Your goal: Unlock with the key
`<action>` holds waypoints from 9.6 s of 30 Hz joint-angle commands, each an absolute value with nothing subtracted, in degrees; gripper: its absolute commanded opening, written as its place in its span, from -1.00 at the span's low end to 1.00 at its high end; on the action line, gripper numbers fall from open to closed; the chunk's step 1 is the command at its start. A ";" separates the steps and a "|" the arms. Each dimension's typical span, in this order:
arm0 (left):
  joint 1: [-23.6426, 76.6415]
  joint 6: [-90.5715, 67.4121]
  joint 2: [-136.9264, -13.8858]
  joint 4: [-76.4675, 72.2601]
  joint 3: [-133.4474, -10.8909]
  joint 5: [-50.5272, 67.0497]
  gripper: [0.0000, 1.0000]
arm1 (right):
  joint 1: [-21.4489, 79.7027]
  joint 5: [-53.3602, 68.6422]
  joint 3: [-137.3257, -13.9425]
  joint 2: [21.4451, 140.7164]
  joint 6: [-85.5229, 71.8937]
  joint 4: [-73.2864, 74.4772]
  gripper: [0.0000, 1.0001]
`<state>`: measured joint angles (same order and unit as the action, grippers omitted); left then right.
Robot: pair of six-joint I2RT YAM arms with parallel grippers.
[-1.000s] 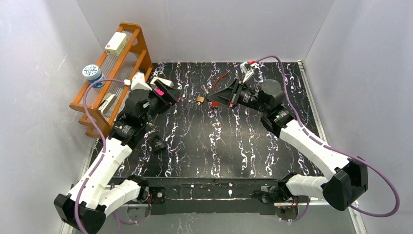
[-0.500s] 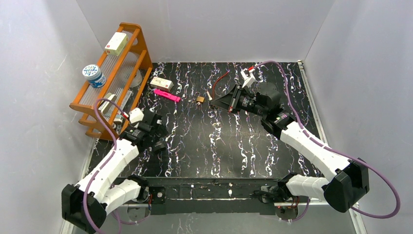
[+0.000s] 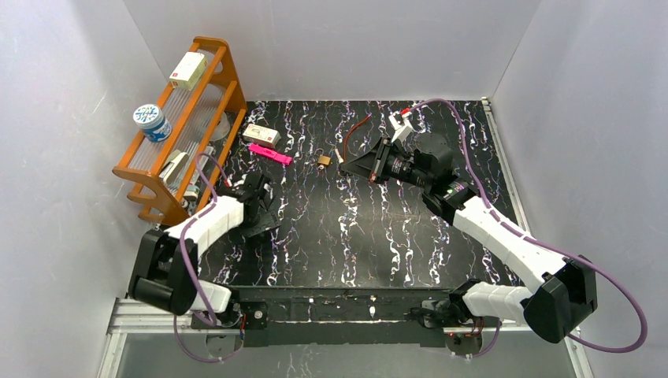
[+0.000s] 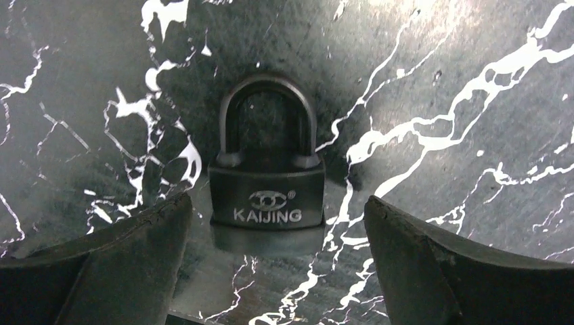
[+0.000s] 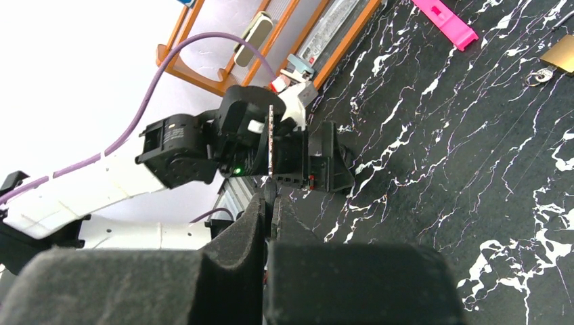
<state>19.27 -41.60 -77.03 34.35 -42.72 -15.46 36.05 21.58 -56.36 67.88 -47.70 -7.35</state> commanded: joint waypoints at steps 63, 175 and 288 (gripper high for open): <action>14.63 -90.78 -71.18 7.95 -59.02 40.92 -0.56 | 33.35 24.37 -55.77 64.30 -45.87 -2.96 -0.97; 28.89 -75.52 -97.60 45.40 -75.93 7.87 -0.87 | 30.28 64.30 -60.37 94.28 -34.12 5.85 -0.97; 28.92 -76.63 -94.99 41.85 -71.69 17.00 -0.81 | 32.33 54.25 -67.27 106.46 -32.27 9.37 -0.97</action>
